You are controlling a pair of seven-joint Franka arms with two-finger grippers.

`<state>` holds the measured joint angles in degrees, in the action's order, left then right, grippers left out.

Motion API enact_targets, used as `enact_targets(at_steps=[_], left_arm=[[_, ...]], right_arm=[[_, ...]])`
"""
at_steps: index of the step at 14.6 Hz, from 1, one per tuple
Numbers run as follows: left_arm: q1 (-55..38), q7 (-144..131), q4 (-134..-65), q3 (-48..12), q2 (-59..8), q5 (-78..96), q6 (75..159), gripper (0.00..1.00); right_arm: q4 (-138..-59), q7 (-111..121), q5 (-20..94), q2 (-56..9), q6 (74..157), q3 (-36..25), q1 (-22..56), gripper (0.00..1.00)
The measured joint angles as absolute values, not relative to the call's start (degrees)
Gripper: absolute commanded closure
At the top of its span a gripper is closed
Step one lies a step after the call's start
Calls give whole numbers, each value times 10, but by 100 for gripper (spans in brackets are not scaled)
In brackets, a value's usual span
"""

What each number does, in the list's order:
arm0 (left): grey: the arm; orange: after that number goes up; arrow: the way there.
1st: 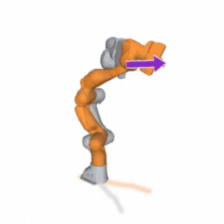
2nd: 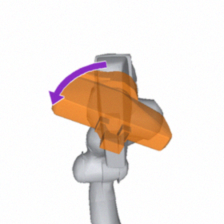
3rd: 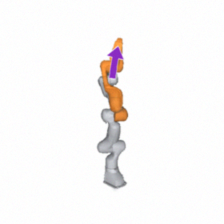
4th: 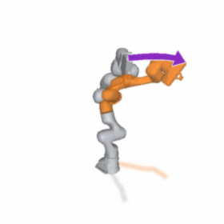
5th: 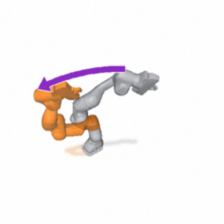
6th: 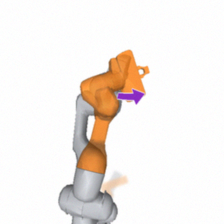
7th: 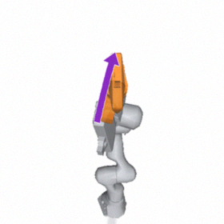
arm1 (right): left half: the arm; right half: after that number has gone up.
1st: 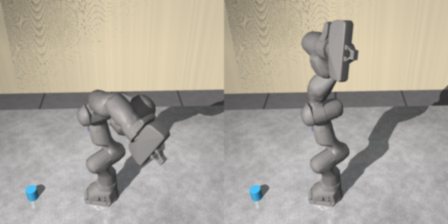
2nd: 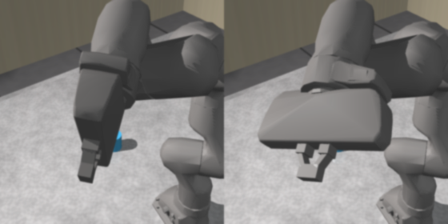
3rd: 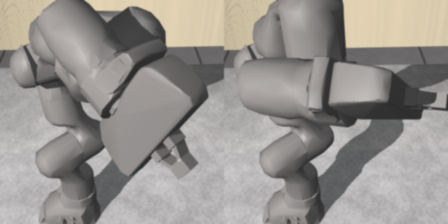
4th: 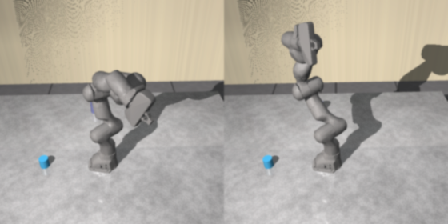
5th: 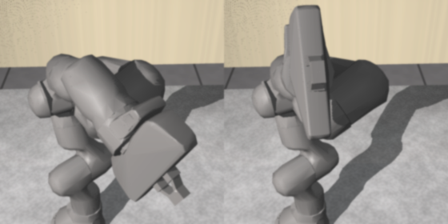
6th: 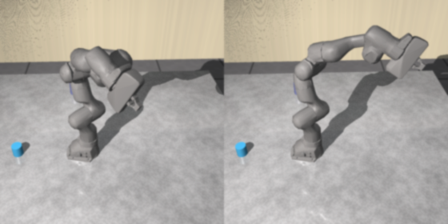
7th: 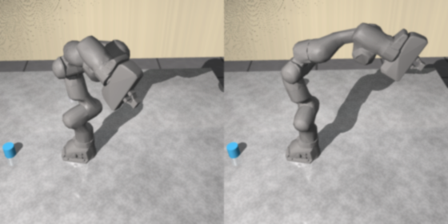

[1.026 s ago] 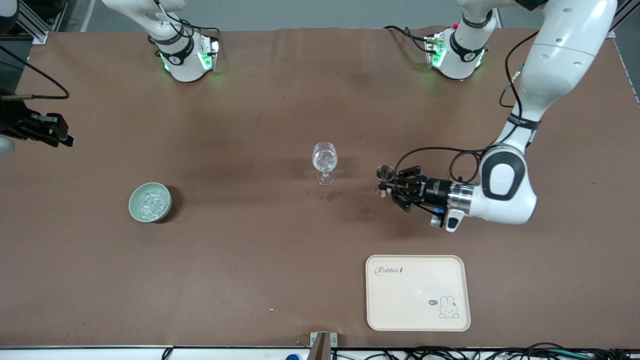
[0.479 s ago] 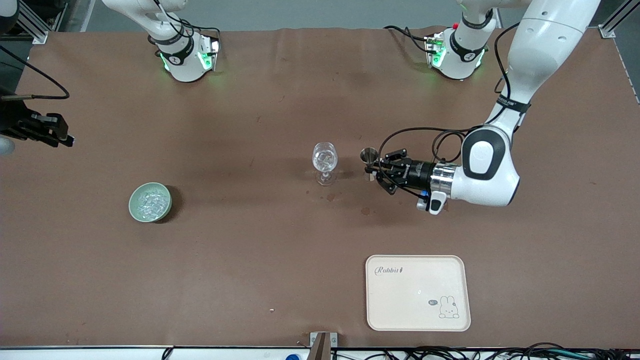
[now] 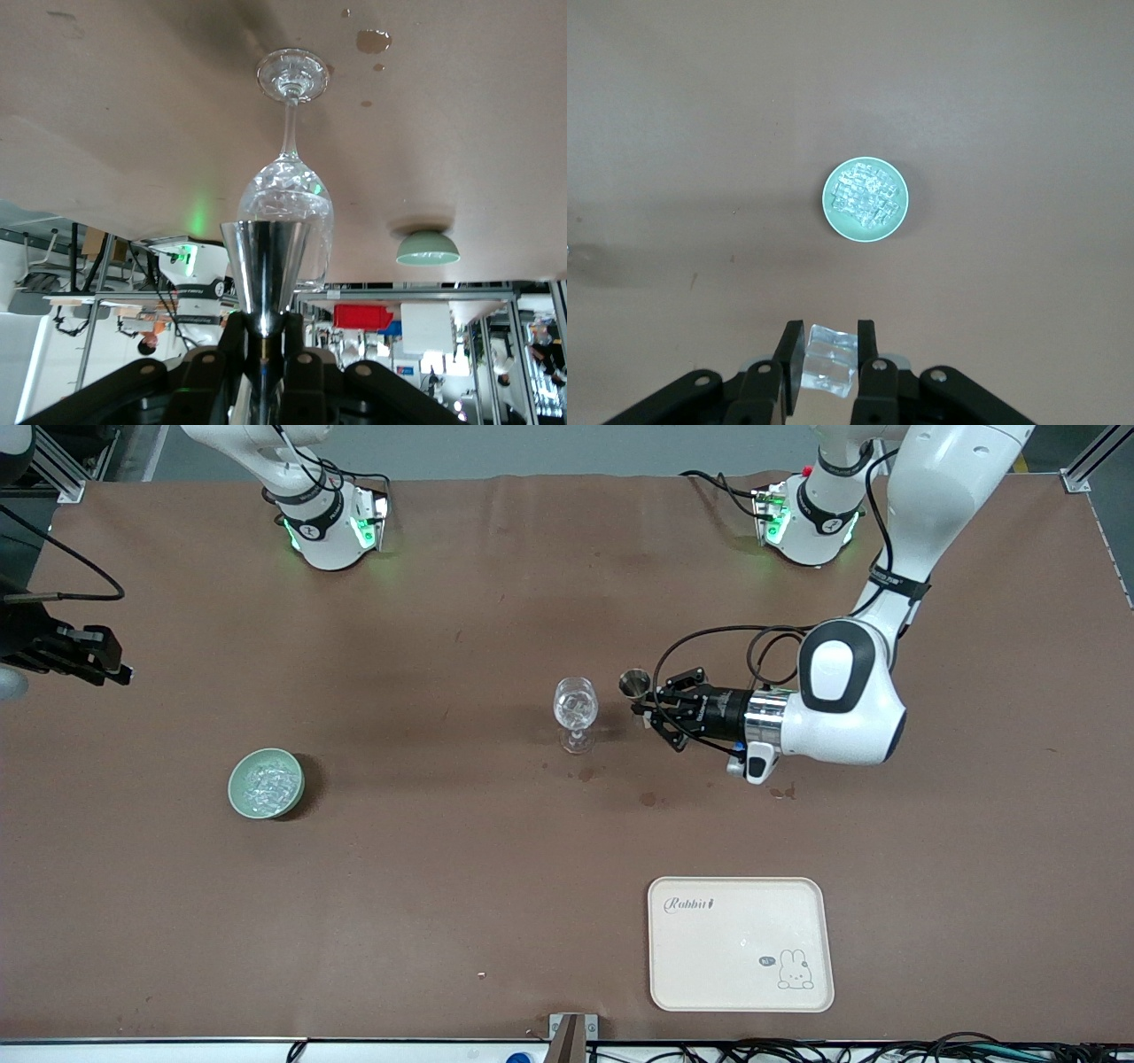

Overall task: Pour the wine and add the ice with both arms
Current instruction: 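Carry the silver jigger over the wine glass with the left gripper, then tilt the jigger over the glass rim to pour with the left gripper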

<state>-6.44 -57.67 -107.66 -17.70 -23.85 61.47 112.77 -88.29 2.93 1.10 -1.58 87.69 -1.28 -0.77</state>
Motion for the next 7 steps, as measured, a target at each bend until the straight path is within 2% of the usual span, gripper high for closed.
enact_targets(at_steps=[7], left_arm=[[-113, -682, -1081, -177, -230, 545, 1194, 99]], right_arm=[[-883, 29, 11, -16, 863, -16, -8, 92]])
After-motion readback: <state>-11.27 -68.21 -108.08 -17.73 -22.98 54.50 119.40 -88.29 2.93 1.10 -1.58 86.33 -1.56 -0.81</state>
